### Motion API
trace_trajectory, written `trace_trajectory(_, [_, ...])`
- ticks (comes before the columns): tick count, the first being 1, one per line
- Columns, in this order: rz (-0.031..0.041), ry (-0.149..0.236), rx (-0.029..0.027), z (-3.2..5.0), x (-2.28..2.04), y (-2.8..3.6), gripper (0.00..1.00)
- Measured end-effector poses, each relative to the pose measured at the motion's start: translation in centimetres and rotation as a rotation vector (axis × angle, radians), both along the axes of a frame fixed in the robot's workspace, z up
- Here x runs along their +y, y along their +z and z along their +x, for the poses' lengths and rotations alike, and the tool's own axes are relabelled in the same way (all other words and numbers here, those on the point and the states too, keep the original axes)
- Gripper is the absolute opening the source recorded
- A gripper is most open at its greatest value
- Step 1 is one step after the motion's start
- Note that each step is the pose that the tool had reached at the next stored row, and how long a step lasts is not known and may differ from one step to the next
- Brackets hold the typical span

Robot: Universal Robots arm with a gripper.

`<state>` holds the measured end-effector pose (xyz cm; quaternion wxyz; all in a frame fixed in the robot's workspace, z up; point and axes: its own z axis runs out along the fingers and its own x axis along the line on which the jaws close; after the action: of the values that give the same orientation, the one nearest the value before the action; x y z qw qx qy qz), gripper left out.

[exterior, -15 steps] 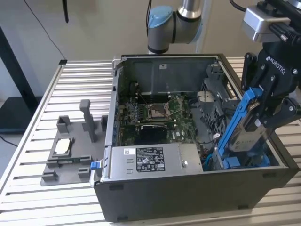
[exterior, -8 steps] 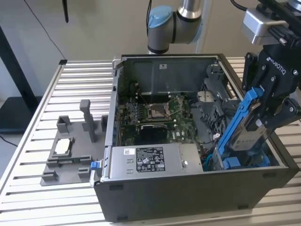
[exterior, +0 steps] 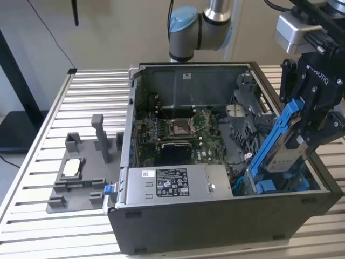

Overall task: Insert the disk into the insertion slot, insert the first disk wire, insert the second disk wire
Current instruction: 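Insert the disk into the insertion slot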

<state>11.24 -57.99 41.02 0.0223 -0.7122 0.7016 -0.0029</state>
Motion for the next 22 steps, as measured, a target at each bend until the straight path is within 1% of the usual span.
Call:
trace_trajectory(3, [-0.0003, 0.0, -0.0006, -0.12, 0.0, 0.36, 0.33])
trace_trajectory(7, [0.0004, 0.0, -0.0005, -0.15, 0.0, 0.41, 0.33])
trace_trajectory(10, [0.0031, 0.0, -0.0006, -0.32, -0.01, 0.81, 0.33])
trace_trajectory(12, [0.0036, 0.0, -0.0007, -0.44, -0.01, 0.92, 0.33])
trace_trajectory(13, [0.0037, 0.0, -0.0023, -0.57, -0.01, 0.93, 0.33])
trace_trajectory(17, [0.0034, 0.0, -0.0155, -1.14, -0.04, 1.0, 0.33])
trace_trajectory(18, [0.0036, 0.0, -0.023, -1.22, -0.03, 1.0, 0.33])
trace_trajectory(20, [0.0034, 0.0, -0.046, -1.36, -0.03, 1.01, 0.33])
trace_trajectory(21, [0.0036, 0.0, -0.0565, -1.42, -0.04, 0.99, 0.33])
trace_trajectory(22, [0.0035, 0.0, -0.0644, -1.47, -0.04, 0.97, 0.33])
